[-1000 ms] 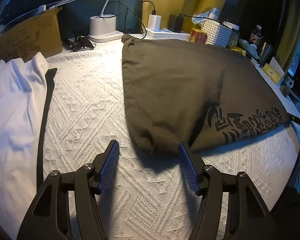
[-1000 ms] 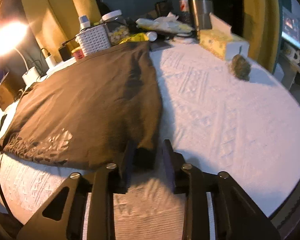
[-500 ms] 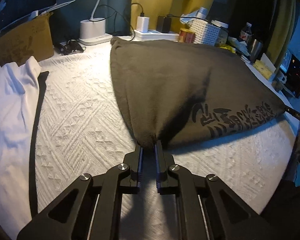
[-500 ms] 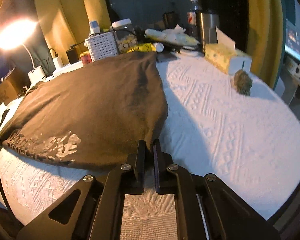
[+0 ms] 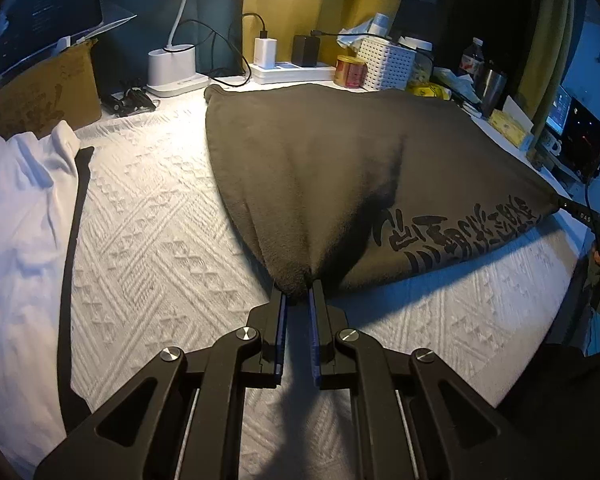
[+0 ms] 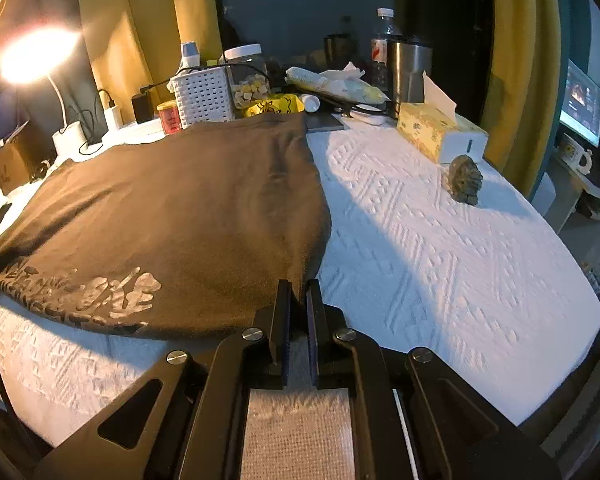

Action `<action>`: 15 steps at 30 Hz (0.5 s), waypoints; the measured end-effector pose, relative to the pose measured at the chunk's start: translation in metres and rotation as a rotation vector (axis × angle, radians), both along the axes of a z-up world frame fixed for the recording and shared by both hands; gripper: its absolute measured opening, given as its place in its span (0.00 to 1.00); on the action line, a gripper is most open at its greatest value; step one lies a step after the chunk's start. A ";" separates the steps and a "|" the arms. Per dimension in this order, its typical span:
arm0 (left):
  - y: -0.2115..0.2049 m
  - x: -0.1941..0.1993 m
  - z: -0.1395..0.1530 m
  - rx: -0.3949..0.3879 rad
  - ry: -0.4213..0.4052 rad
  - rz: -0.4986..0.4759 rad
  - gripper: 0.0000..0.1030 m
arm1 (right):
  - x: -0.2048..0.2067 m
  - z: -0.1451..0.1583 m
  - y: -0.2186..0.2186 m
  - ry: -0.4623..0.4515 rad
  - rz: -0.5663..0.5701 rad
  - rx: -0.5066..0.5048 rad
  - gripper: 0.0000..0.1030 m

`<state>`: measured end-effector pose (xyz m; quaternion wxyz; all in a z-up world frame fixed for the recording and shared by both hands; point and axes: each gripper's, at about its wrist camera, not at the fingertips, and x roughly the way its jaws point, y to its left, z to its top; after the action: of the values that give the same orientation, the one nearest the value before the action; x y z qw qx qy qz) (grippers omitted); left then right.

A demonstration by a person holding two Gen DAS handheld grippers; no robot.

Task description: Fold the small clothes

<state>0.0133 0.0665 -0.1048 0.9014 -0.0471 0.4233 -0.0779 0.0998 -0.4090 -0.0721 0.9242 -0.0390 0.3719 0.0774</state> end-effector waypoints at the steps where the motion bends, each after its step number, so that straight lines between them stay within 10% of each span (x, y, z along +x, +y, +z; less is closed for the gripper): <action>1: -0.001 -0.002 -0.001 0.001 0.001 -0.003 0.08 | -0.002 -0.001 -0.001 0.000 -0.002 -0.005 0.07; 15: -0.010 -0.025 -0.009 -0.003 0.018 -0.030 0.08 | -0.030 -0.011 -0.009 0.008 -0.030 -0.027 0.08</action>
<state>-0.0113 0.0562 -0.1139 0.8962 -0.0427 0.4320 -0.0915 0.0702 -0.4184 -0.0827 0.9232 -0.0456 0.3770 0.0589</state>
